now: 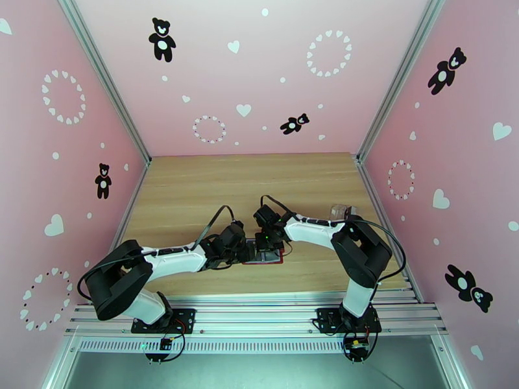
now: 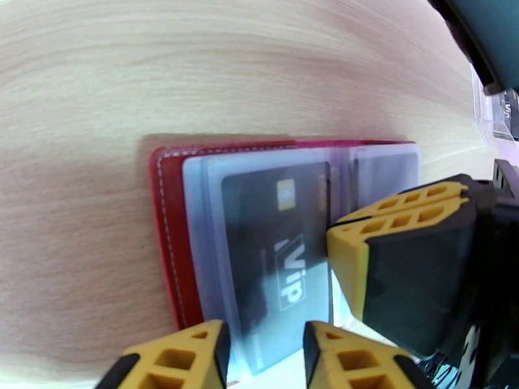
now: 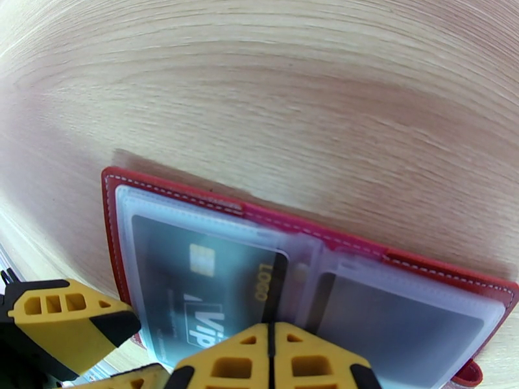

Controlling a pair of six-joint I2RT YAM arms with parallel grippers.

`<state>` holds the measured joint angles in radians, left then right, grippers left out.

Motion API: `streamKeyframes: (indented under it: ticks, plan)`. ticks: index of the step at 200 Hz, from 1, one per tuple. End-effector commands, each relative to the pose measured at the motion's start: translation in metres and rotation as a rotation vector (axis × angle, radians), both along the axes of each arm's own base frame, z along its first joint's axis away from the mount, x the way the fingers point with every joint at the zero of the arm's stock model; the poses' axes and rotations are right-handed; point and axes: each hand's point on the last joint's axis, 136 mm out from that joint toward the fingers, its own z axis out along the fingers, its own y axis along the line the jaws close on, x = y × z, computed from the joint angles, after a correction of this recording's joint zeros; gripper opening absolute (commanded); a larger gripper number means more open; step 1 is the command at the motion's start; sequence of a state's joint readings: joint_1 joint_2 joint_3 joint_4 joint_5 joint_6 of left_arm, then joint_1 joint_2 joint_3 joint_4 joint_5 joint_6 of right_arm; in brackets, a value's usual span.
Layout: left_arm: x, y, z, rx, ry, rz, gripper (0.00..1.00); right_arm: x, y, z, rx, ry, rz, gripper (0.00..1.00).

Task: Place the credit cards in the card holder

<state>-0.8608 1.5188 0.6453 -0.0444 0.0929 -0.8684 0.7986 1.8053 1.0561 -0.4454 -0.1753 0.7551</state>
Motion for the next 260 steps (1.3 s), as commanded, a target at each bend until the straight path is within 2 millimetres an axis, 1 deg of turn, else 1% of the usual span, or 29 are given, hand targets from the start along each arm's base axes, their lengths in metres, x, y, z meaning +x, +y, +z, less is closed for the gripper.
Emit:
streamKeyframes:
  ticks: [1,37,73,112,232,260]
  plan:
    - [-0.002,0.004,-0.008,0.035,0.012,0.004,0.36,-0.015,-0.014,-0.022,-0.069,0.047,0.012,0.08]
    - [-0.002,0.011,-0.011,0.067,0.016,0.022,0.36,-0.014,-0.014,-0.021,-0.07,0.045,0.013,0.08]
    - [-0.003,0.012,-0.008,0.06,0.011,0.021,0.37,-0.014,-0.013,-0.02,-0.068,0.045,0.016,0.08]
    - [-0.002,0.004,-0.004,0.029,0.009,0.002,0.36,-0.015,-0.014,-0.021,-0.071,0.048,0.018,0.08]
    - [-0.001,-0.008,0.005,0.018,-0.009,-0.029,0.36,-0.015,-0.013,-0.022,-0.07,0.051,0.023,0.08]
    - [-0.001,-0.011,0.004,0.023,-0.006,-0.037,0.36,-0.015,-0.013,-0.021,-0.068,0.051,0.022,0.08]
